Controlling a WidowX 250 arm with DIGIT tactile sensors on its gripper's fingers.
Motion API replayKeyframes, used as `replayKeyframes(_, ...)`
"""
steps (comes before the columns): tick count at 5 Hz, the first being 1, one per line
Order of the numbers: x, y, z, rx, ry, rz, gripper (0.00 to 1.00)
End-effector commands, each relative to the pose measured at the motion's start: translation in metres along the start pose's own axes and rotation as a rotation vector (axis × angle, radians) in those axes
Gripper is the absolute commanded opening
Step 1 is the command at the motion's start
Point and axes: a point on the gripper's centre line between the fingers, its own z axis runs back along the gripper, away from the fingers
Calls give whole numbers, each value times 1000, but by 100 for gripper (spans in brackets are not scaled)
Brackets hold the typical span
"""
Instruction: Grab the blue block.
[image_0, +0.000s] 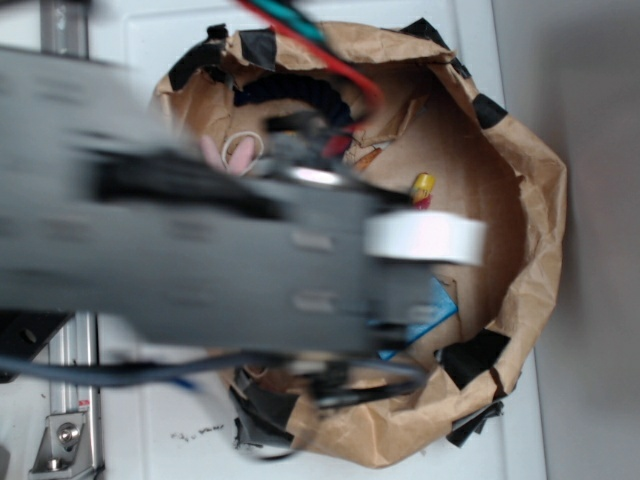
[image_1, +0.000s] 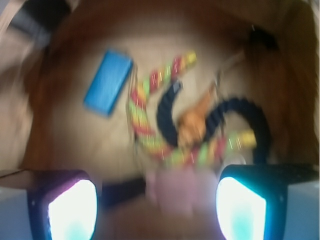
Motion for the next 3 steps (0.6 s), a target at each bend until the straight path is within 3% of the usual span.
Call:
replayKeyframes(1,33,-2,-26,27,-59,37,100)
replayKeyframes(2,30,-10,-42,-68,-93,8,100)
replayKeyframes(3,29,-23,-52,-104,-132,0,100)
